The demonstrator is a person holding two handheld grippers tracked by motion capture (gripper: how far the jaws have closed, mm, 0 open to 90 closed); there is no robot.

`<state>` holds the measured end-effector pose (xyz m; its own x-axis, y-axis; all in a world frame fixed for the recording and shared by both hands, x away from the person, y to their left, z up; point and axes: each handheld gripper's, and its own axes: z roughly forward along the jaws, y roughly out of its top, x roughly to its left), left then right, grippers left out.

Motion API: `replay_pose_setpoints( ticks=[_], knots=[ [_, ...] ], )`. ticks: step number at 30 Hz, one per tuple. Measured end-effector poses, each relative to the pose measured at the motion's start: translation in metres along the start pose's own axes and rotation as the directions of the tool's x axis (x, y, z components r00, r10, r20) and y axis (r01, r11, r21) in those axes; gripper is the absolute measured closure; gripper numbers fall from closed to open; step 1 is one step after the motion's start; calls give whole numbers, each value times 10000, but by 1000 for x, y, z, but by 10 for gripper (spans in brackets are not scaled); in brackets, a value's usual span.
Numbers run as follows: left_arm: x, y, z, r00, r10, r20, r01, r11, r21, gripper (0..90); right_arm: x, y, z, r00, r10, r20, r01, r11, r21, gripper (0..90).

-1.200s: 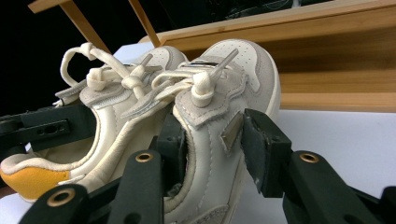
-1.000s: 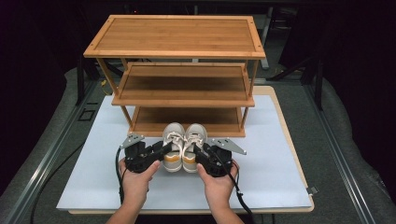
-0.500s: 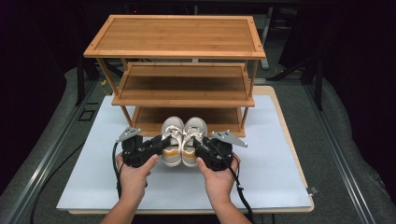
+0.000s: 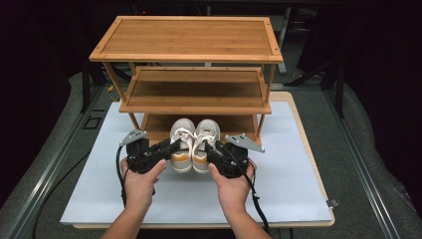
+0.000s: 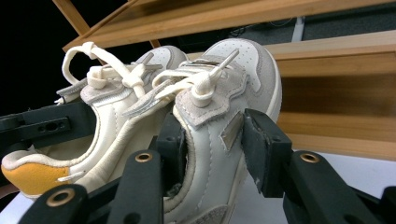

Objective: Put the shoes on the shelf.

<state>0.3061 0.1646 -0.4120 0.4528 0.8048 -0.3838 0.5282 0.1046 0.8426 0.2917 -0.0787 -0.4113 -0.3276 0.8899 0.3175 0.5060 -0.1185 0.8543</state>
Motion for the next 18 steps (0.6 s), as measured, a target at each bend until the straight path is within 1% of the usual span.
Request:
replay_pose_setpoints(
  ticks=[1, 2, 3, 4, 9, 10, 11, 12, 14, 16, 18],
  knots=[
    [0, 1, 0, 10000, 17, -9, -17, 10000, 9, 592, 0, 1, -1, 10000, -15, -83, 15, 10000, 16, 607],
    [0, 2, -1, 10000, 37, -2, -37, 10000, 38, 592, 1, 1, 0, 10000, -7, 12, 7, 10000, -81, 607],
    [-1, 3, -1, 10000, 58, 5, -58, 10000, 10, 592, 1, 3, -1, 10000, -7, -2, 7, 10000, -22, 607],
    [-1, 4, -1, 10000, 96, -8, -96, 9999, 30, 592, 1, 4, -1, 10000, -27, 14, 27, 9999, -115, 606],
    [-2, 10, -3, 9999, 159, 32, -159, 9999, 59, 592, 3, 7, -3, 10000, -27, 17, 27, 9999, -134, 606],
    [-3, 12, -3, 9999, 115, 53, -115, 9999, 45, 592, 3, 8, -4, 10000, -40, -23, 40, 10000, -60, 606],
    [-3, 14, -4, 9999, 137, 62, -137, 9999, 21, 592, 3, 11, -5, 10000, -54, -50, 53, 9999, -116, 606],
    [-4, 15, -4, 9998, 177, 54, -177, 9998, 9, 592, 4, 11, -4, 10000, -75, -1, 75, 9997, -221, 606],
    [-5, 17, -4, 9998, 186, 49, -186, 9998, -7, 592, 4, 13, -5, 9999, -121, -30, 120, 9998, -131, 606],
    [-5, 18, -5, 9998, 163, 91, -162, 9998, -69, 591, 5, 16, -5, 9999, -167, 31, 168, 9995, -250, 605],
    [-6, 21, -5, 9998, 144, 117, -142, 9998, -113, 591, 6, 19, -7, 9997, -231, 46, 232, 9995, -192, 606]
  ],
)
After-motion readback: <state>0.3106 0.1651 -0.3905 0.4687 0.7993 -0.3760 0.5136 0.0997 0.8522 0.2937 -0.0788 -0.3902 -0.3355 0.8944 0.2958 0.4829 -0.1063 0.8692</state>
